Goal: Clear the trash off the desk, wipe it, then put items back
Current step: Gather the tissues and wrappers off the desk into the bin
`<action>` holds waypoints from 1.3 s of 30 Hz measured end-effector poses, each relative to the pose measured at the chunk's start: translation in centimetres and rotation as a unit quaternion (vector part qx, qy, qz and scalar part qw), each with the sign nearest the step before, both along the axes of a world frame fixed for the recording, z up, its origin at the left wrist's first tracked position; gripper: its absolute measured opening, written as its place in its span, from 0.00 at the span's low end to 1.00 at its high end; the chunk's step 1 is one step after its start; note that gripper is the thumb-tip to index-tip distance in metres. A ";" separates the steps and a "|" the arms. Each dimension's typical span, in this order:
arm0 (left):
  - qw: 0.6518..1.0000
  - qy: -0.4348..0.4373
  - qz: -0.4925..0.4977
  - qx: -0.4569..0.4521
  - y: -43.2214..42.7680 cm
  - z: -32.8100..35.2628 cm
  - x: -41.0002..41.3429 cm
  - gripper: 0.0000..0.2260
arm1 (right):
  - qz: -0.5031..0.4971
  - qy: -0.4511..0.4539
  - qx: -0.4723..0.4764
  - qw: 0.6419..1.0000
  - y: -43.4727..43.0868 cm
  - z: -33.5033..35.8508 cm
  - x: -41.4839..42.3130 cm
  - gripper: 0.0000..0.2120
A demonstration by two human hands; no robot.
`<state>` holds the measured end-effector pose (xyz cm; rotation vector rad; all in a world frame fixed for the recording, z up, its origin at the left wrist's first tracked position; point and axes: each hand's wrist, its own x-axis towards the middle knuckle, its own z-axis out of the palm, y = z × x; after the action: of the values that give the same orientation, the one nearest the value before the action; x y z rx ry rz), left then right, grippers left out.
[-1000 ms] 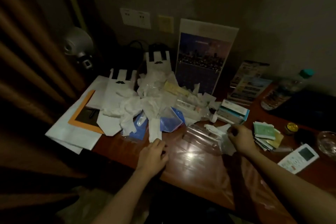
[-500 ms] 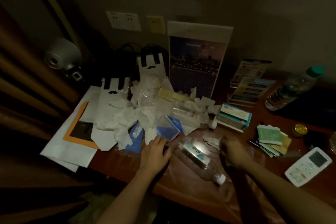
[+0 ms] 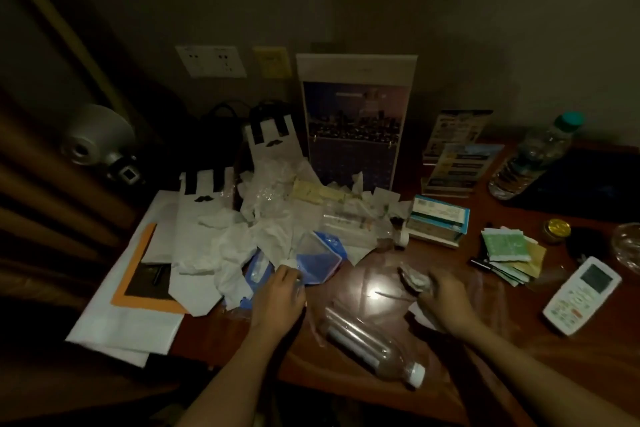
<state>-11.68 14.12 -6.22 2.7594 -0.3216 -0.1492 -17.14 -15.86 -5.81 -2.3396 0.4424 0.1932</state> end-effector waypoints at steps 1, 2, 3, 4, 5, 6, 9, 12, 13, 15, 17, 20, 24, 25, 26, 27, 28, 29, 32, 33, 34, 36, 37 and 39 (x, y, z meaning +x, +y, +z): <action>1.000 -0.010 -0.011 0.003 0.5 0.0 0.4 0.14 | 0.002 -0.008 -0.007 1.000 0.9 0.6 -0.2 0.10; 0.999 -0.024 -0.025 0.007 1.1 0.1 0.9 0.15 | 0.005 -0.014 -0.010 1.000 1.9 0.9 -0.3 0.15; 0.998 -0.042 -0.043 0.013 1.5 0.3 1.5 0.16 | 0.007 -0.023 -0.007 1.000 2.9 1.3 -0.3 0.19; 0.996 -0.060 -0.063 0.021 2.0 0.4 2.0 0.18 | 0.007 -0.037 -0.004 0.999 3.8 1.6 -0.2 0.22; 0.994 -0.071 -0.081 0.037 2.3 0.5 2.7 0.23 | 0.009 -0.053 0.001 0.999 4.7 1.9 0.1 0.23; 0.992 -0.071 -0.090 0.057 2.6 0.7 3.3 0.32 | 0.011 -0.057 0.005 0.998 5.5 2.3 0.3 0.23; 0.988 -0.026 -0.103 0.108 3.7 0.7 5.0 0.52 | 0.024 -0.045 -0.001 0.999 8.5 2.6 0.4 0.23; 0.984 0.014 -0.112 0.136 4.0 0.7 6.5 0.59 | 0.060 -0.031 -0.003 0.998 10.5 1.9 -0.5 0.23; 0.985 0.023 -0.101 0.141 4.0 0.8 7.1 0.60 | 0.070 -0.028 -0.009 0.997 11.0 1.6 -0.5 0.22; 0.980 0.042 -0.089 0.175 3.7 0.9 8.1 0.61 | 0.067 -0.030 -0.016 0.997 11.7 1.4 -0.1 0.23; 0.968 0.083 -0.103 0.215 3.5 1.0 8.4 0.60 | 0.041 -0.029 -0.018 0.999 12.3 1.4 0.5 0.22; 0.954 0.110 -0.141 0.242 3.0 0.8 8.2 0.60 | 0.027 -0.030 -0.024 0.999 13.0 1.9 1.4 0.21; 0.960 0.151 -0.156 0.179 2.0 0.2 7.7 0.57 | 0.036 -0.036 -0.033 0.998 12.8 1.9 2.0 0.22; 0.961 0.165 -0.158 0.155 1.9 -0.1 7.7 0.55 | 0.039 -0.026 -0.035 0.998 12.6 1.7 2.2 0.21; 0.962 0.169 -0.164 0.135 1.9 -0.4 7.7 0.54 | 0.055 -0.022 -0.042 0.997 12.5 1.8 2.4 0.19; 0.964 0.169 -0.169 0.120 1.8 -0.7 7.6 0.52 | 0.076 -0.023 -0.047 0.996 12.4 2.1 2.6 0.14; 0.965 0.162 -0.172 0.111 1.8 -1.0 7.6 0.51 | 0.102 -0.026 -0.055 0.993 12.3 2.2 3.0 0.09; 0.966 0.150 -0.178 0.109 1.8 -1.1 7.4 0.50 | 0.129 -0.025 -0.065 0.989 12.3 2.4 3.4 0.10; 0.969 0.091 -0.188 0.131 2.4 -0.6 7.0 0.49 | 0.233 -0.035 -0.052 0.971 13.0 2.9 5.8 0.19; 0.971 0.059 -0.184 0.143 2.8 -0.3 6.9 0.49 | 0.265 -0.022 -0.048 0.963 13.5 2.7 6.5 0.20; 0.973 0.028 -0.169 0.156 3.2 0.0 6.9 0.49 | 0.290 0.008 -0.058 0.955 13.8 2.5 7.2 0.20; 0.982 0.011 -0.120 0.145 4.4 0.0 6.8 0.51 | 0.326 0.072 -0.086 0.939 13.9 1.6 8.3 0.21; 0.985 0.004 -0.107 0.135 5.2 -0.2 6.8 0.51 | 0.335 0.097 -0.098 0.932 13.9 1.0 8.6 0.22; 0.986 0.017 -0.081 0.142 7.0 -0.5 6.8 0.52 | 0.323 0.128 -0.110 0.931 13.9 0.4 8.7 0.24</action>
<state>-4.92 21.13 -6.70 3.0050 -0.5547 -0.3039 -8.45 -1.99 -5.40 -2.6178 -0.2197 0.8016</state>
